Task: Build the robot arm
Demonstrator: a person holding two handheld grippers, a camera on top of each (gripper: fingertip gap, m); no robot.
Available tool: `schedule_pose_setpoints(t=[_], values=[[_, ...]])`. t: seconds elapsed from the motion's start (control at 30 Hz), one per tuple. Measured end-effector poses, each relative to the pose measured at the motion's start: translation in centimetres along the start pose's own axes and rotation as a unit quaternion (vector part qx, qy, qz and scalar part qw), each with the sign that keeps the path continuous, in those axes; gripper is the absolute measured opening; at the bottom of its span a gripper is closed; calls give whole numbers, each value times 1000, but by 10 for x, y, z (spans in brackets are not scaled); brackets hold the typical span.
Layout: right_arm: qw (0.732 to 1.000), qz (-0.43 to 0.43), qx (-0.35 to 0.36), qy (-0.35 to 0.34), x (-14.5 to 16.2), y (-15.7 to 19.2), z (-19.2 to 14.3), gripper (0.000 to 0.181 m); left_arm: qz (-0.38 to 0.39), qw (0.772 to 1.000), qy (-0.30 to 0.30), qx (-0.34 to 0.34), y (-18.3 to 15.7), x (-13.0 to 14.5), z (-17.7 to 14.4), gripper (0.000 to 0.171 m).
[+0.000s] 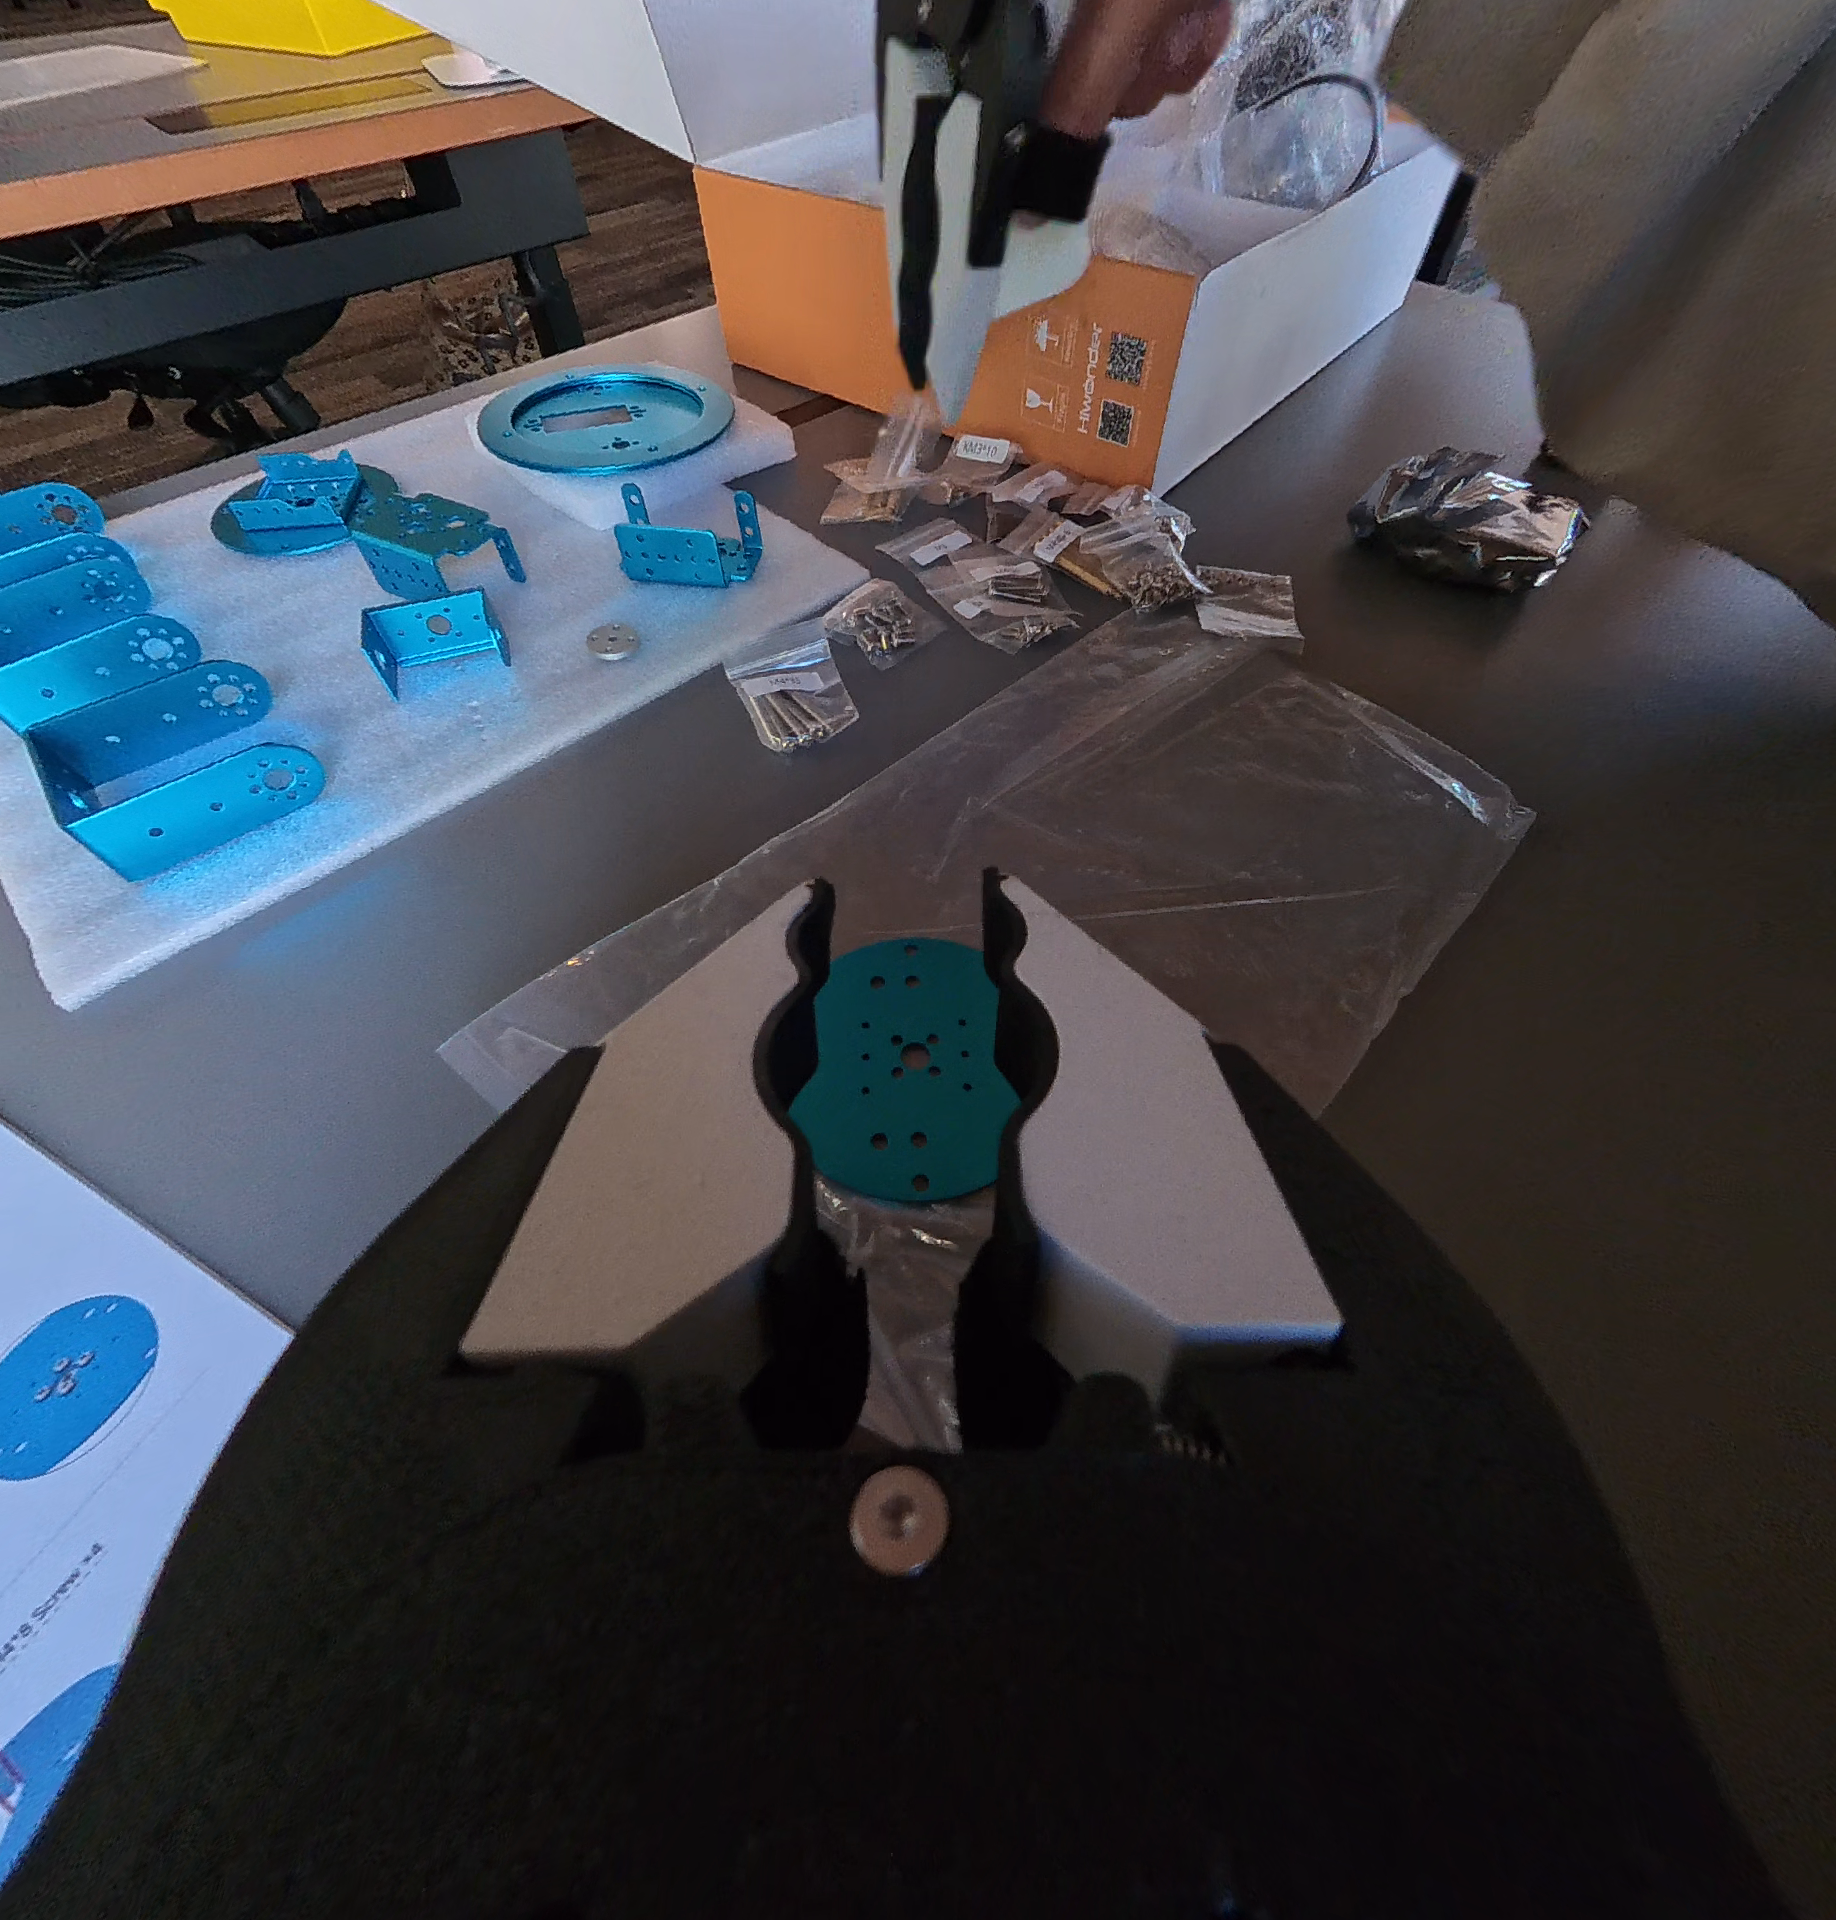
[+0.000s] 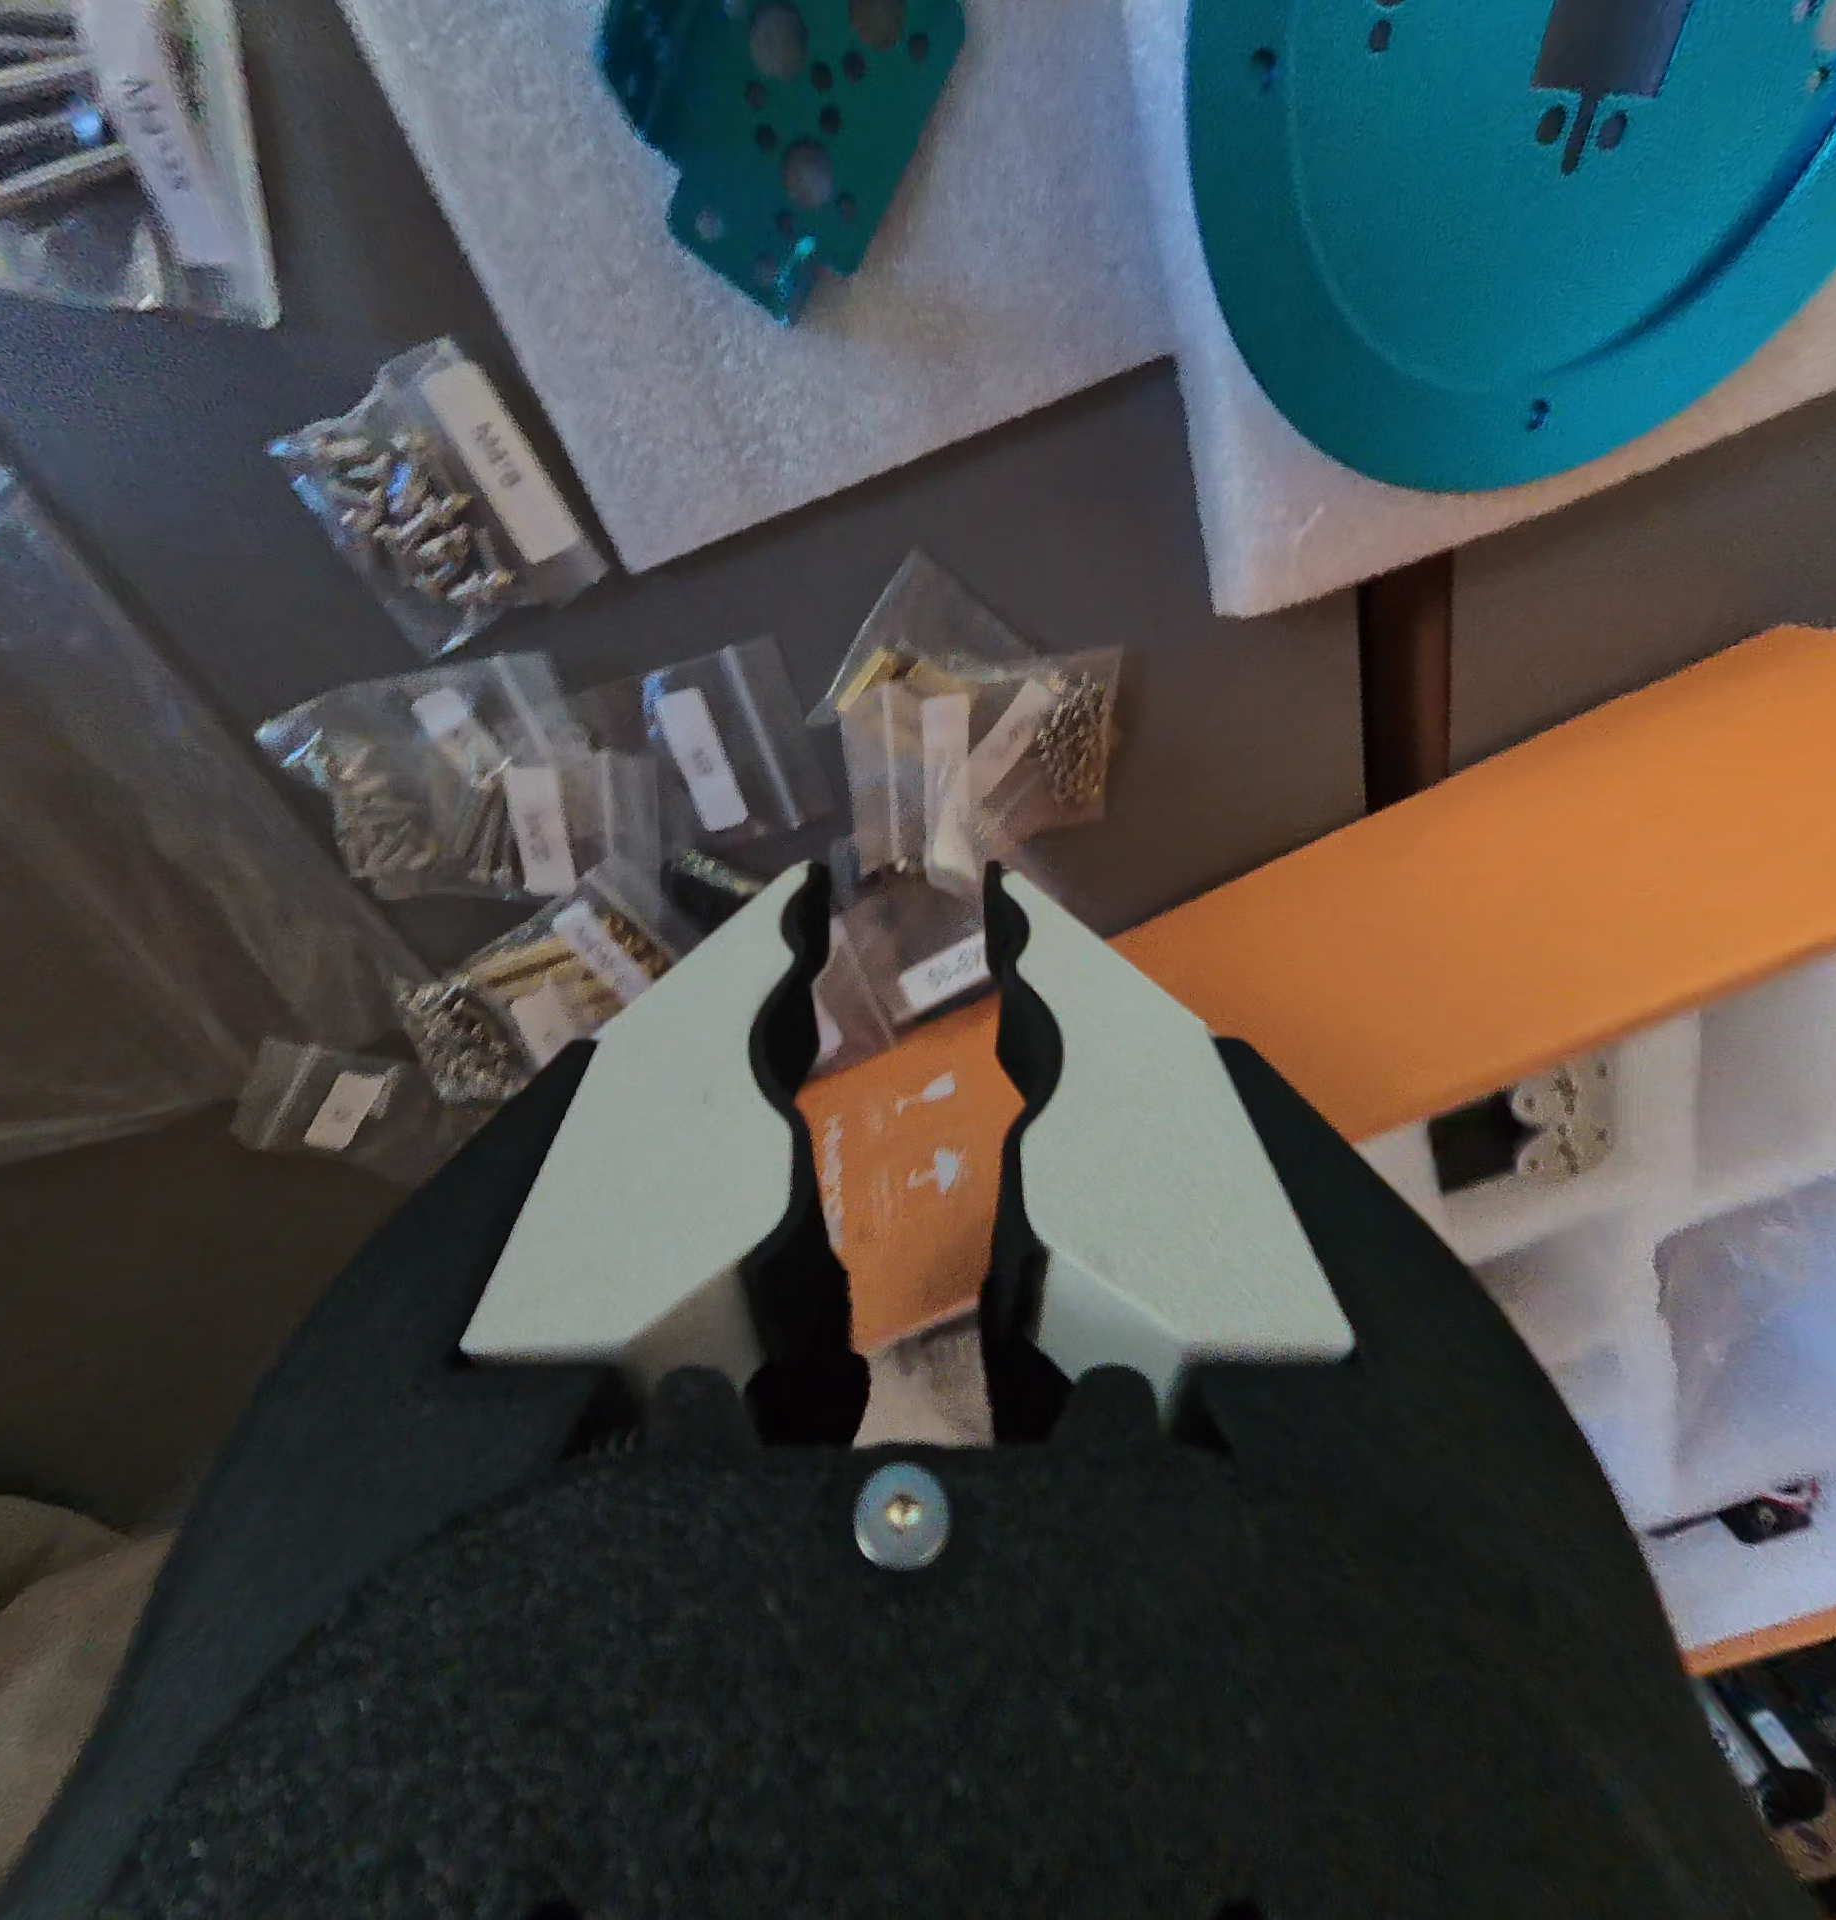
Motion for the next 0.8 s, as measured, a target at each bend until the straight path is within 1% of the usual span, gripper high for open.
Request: schedule_pose_setpoints(t=[0.13,0.2,0.3,0.37,0.43,0.57,0.63,0.67,0.7,0.8], values=[[1000,-17,-3,6,24,21,-17,29,3,1000,-1,0,-1,-1,-1,29],[999,-39,-23,26,29,35,-13,29,3,1000,-2,3,-2,-1,-1,29],[994,-59,-34,81,33,42,-1,29,7,1000,-2,3,-4,-1,-1,29],[991,-52,-41,113,30,38,11,33,10,1000,0,-1,-3,-1,0,29],[987,-23,-49,154,31,31,22,36,8,1000,1,-2,-2,0,0,29],[981,14,-47,188,30,22,34,36,-1,1000,0,2,-1,1,0,29],[979,-1,-42,200,32,22,33,20,-2,1000,0,5,-2,1,0,29],[979,-18,-41,200,32,24,33,6,-1,1000,0,6,-2,0,0,29],[979,-33,-34,198,31,24,32,2,0,1000,-2,6,-3,0,-1,29],[980,-52,-17,190,30,22,22,0,4,1000,-4,3,-3,-1,-2,29]])
Point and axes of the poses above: each gripper's, where its closed fingertips meet, z out along the fingers, x out of its underside, y = z × x across the jaws, the point moved 1 cm from there along -z, back along the fingers, and after that the axes turned 5 degrees about y, right-handed, at the moved point
